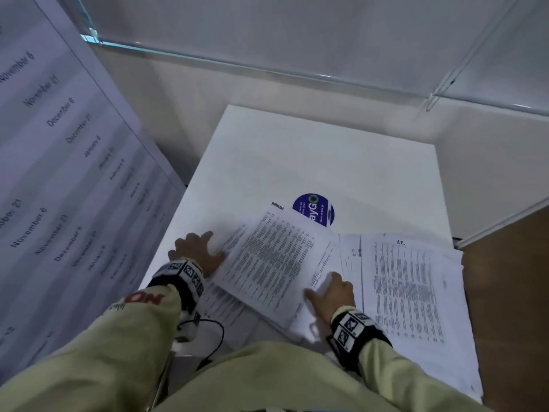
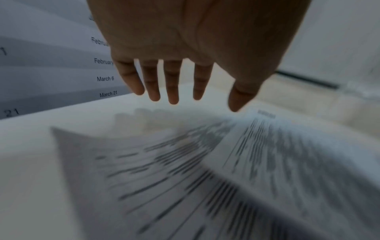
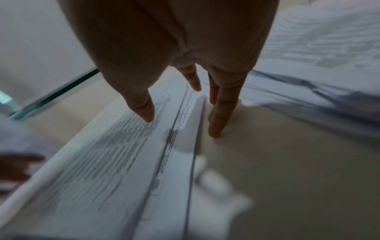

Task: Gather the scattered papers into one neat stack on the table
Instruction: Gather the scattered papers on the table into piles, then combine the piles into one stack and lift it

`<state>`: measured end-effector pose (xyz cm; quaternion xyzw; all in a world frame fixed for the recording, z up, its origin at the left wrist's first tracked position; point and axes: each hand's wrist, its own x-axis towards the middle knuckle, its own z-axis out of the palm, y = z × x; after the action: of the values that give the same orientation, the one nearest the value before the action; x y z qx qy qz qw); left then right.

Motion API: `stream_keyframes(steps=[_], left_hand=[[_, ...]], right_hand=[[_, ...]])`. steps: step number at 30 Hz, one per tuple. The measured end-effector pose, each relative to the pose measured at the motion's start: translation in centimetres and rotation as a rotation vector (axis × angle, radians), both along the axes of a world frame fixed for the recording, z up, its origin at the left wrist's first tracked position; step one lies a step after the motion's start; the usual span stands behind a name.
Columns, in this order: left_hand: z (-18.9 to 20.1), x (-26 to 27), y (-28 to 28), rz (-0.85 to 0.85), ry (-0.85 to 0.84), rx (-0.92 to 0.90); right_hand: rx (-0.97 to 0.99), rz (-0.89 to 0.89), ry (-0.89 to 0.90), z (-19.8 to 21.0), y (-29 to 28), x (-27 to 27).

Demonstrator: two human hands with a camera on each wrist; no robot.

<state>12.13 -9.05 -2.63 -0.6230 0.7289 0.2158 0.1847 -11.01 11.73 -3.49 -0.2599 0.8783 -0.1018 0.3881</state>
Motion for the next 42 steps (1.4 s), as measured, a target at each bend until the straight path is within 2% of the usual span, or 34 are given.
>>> stream_keyframes(steps=[2, 6, 10, 13, 16, 21, 23, 24, 27, 31, 33, 35, 37, 39, 42], left_hand=[[-1.3, -0.4, 0.5, -0.085, -0.026, 0.069], [-2.8, -3.4, 2.9, -0.097, 0.036, 0.13], [-3.0, -6.4, 5.8, 0.097, 0.084, 0.163], [-2.9, -6.8, 7.1, 0.267, 0.109, 0.139], [-3.8, -5.8, 6.3, 0.261, 0.198, 0.219], [-2.6, -4.5, 4.2, 0.213, 0.461, 0.31], [-2.0, -3.6, 3.7, 0.294, 0.617, 0.376], [-1.7, -3.2, 3.7, 0.386, 0.711, 0.42], [-1.1, -3.2, 4.9, 0.603, 0.974, 0.564], [0.4, -6.2, 7.1, 0.605, 1.137, 0.656], [0.2, -8.7, 8.0, 0.532, 1.103, 0.617], [0.0, -11.6, 9.1, 0.388, 1.004, 0.587], [0.0, -14.4, 10.3, 0.219, 0.9, 0.594], [-0.2, -16.9, 11.6, 0.037, 0.782, 0.586], [-0.6, -19.9, 14.7, -0.084, 0.602, 0.783]], right_hand=[[-0.006, -0.059, 0.006, 0.2, -0.6, 0.2], [0.032, -0.027, -0.013, -0.3, -1.9, 1.9], [0.037, 0.049, -0.043, -1.2, -2.3, 3.3], [0.03, 0.089, -0.072, -1.7, -1.5, 3.0], [0.004, 0.088, -0.154, -2.1, -0.4, 1.9], [-0.092, -0.032, -0.324, -2.3, 1.7, -0.5], [-0.132, -0.098, -0.325, -2.1, 2.6, -1.5], [-0.158, -0.143, -0.338, -2.0, 3.0, -2.1], [-0.231, -0.389, -0.538, -1.5, 3.8, -3.6], [-0.292, -0.416, -0.731, 0.1, 4.8, -5.1], [-0.401, -0.467, -0.707, 0.1, 5.4, -6.4], [-0.497, -0.545, -0.564, 1.2, 5.9, -8.2], [-0.518, -0.628, -0.395, 2.1, 7.0, -10.8], [-0.524, -0.749, -0.367, 2.5, 9.0, -13.8], [-0.422, -0.768, -0.323, 2.2, 12.4, -17.3]])
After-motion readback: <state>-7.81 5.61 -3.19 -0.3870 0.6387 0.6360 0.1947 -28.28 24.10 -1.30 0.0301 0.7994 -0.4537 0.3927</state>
